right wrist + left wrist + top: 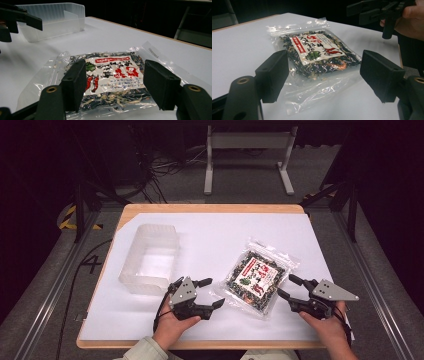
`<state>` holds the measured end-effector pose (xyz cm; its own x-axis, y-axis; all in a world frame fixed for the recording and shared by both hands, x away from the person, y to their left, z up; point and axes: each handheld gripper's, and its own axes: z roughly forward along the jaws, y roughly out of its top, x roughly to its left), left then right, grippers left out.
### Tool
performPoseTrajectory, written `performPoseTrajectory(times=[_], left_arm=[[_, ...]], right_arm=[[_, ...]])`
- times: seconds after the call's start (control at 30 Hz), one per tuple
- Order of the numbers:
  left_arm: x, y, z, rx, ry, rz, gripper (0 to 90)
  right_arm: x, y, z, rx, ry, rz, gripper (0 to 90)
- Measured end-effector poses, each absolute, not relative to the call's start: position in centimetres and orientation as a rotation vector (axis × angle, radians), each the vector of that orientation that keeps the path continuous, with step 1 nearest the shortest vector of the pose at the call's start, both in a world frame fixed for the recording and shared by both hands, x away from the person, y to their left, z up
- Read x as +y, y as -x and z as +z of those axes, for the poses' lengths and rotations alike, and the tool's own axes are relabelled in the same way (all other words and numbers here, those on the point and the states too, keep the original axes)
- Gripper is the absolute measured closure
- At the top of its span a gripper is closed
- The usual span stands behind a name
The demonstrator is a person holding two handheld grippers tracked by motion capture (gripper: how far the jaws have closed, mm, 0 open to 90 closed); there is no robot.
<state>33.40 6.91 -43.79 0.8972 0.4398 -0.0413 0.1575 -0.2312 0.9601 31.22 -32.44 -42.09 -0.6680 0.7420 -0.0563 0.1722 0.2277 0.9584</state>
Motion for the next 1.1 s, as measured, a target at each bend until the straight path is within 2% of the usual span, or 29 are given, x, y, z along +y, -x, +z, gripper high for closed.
performPoseTrajectory(times=[0.6, 1.1], left_arm=[[7.4, -33.6, -43.7, 0.460, -1.801, 0.294, 24.8], [7.3, -33.6, -43.8, 0.464, -1.801, 0.293, 24.8]], right_arm=[[-33.1, -34.0, -39.7, 1.974, -0.861, 1.500, 34.8], [-36.3, -36.7, -38.6, 1.909, -0.940, 1.462, 33.1]])
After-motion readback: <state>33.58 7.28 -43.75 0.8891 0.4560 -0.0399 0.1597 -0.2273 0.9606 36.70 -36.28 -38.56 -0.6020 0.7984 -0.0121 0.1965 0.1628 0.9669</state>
